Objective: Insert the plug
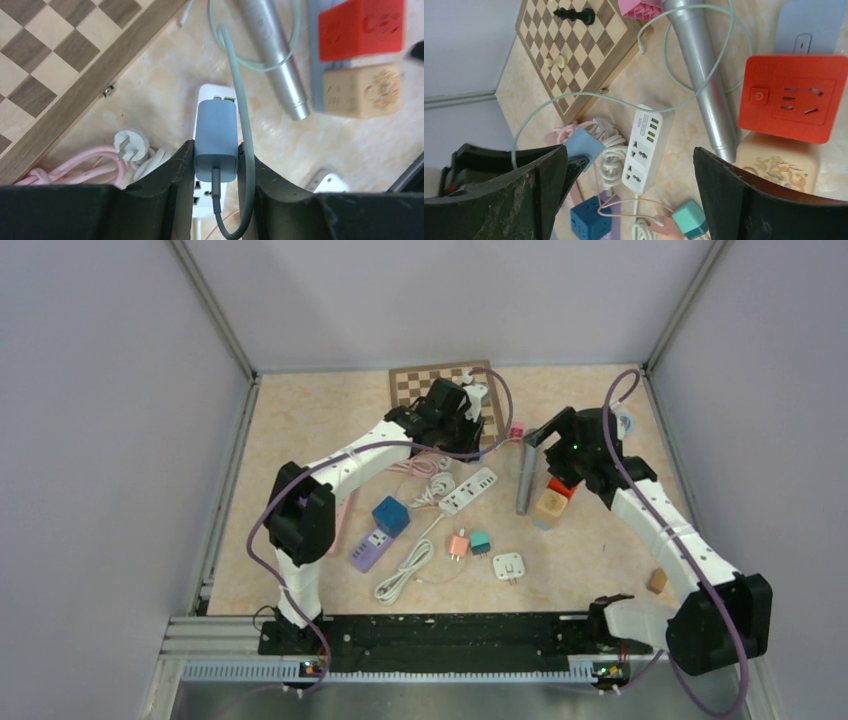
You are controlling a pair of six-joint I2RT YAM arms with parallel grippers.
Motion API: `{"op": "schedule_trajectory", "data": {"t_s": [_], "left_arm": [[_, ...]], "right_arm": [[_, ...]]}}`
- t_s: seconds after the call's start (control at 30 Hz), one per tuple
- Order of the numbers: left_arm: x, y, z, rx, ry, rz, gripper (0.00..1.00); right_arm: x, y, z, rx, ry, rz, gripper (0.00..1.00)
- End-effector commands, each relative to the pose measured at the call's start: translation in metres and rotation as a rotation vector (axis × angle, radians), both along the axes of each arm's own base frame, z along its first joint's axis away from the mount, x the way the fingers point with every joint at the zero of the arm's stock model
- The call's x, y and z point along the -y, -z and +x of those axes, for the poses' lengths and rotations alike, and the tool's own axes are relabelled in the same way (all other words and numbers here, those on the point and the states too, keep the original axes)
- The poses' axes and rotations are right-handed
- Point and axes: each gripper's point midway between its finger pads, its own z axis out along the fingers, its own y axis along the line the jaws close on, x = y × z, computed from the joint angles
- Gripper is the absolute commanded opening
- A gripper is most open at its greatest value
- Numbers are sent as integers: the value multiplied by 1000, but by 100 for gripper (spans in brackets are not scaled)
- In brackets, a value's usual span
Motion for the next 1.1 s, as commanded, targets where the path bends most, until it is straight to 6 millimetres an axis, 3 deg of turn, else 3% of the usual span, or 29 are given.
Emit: {"op": "schedule_trajectory", "data": {"t_s": [0.0,0.23,0.4,0.53,0.77,1.07], "left_arm": [[-22,20,-19,-57,152,196,0],[-31,38,-23,-81,242,284,0],[-30,55,-29,-146,281,312,0],[-35,63,-23,-145,262,376,0],[-40,69,-21,-164,259,424,0],[-21,71,-41,-174,369,405,0]], "right_arm": [[20,-19,-1,113,-69,-176,90],[19,-43,-13,185,-156,-218,83],[25,-45,-22,157,-158,-247,83],[32,-49,-28,153,-135,-266,83],[43,-49,-37,135,-94,-290,83],[57,-48,-43,114,-47,-341,83]]}}
